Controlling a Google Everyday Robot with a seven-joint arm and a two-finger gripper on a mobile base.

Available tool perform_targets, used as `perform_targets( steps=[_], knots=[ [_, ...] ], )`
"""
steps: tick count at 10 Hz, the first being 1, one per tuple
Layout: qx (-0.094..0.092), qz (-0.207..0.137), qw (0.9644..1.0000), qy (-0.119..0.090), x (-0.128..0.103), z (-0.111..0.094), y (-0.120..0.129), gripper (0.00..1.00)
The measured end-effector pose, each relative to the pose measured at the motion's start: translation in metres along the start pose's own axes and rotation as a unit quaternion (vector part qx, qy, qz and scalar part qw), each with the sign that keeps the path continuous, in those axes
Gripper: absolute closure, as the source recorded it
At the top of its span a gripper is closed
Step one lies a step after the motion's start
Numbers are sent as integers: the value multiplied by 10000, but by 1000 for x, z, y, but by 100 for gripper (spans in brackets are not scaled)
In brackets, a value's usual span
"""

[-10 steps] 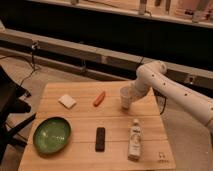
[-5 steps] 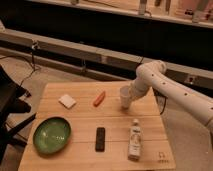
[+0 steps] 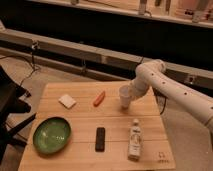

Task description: Pick up the ceramic cup

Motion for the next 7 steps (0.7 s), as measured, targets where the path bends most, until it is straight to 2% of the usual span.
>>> perform_targets(
  steps=[7],
  knots=[
    [26,-87,10000,0,-2,-4,-4,100]
  ],
)
